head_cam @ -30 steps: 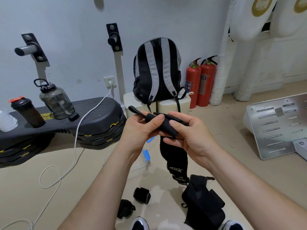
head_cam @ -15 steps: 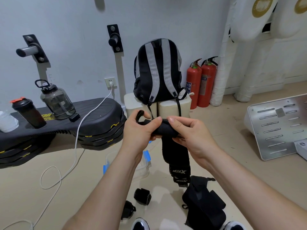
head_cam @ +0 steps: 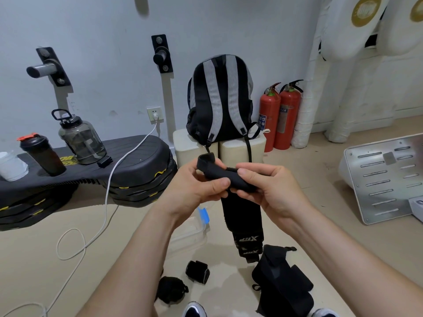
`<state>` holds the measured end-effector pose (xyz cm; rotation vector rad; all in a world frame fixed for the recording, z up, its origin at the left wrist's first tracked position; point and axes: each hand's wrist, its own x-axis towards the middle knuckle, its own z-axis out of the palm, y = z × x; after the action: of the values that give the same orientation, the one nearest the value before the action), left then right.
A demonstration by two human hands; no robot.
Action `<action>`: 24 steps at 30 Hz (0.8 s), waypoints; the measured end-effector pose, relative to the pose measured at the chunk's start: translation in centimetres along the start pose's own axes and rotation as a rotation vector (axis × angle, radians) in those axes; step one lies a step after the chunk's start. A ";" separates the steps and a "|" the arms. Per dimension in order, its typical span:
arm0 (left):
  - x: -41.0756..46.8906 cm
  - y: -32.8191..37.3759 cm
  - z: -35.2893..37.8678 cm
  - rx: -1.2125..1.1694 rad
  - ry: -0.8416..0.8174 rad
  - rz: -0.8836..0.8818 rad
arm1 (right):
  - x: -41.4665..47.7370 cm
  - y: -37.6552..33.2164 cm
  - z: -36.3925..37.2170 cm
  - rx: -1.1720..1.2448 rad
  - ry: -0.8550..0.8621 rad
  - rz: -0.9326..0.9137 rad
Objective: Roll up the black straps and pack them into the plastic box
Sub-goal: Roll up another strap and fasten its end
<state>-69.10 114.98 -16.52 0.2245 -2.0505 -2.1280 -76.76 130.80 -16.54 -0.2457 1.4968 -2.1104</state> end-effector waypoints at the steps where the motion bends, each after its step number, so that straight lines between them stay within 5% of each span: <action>1: 0.0 0.0 0.1 -0.007 0.019 0.009 | 0.0 0.0 0.1 0.010 -0.008 0.009; 11: 0.9 -1.2 0.5 -0.248 -0.101 0.061 | 0.3 -0.5 -0.8 0.141 -0.051 0.144; 24: 0.9 -1.0 3.7 -0.173 0.344 -0.035 | 0.2 0.1 -0.6 -0.175 -0.022 -0.030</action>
<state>-70.85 118.37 -17.33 0.5607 -1.6738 -2.0968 -77.20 131.20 -16.87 -0.3567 1.6762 -1.9944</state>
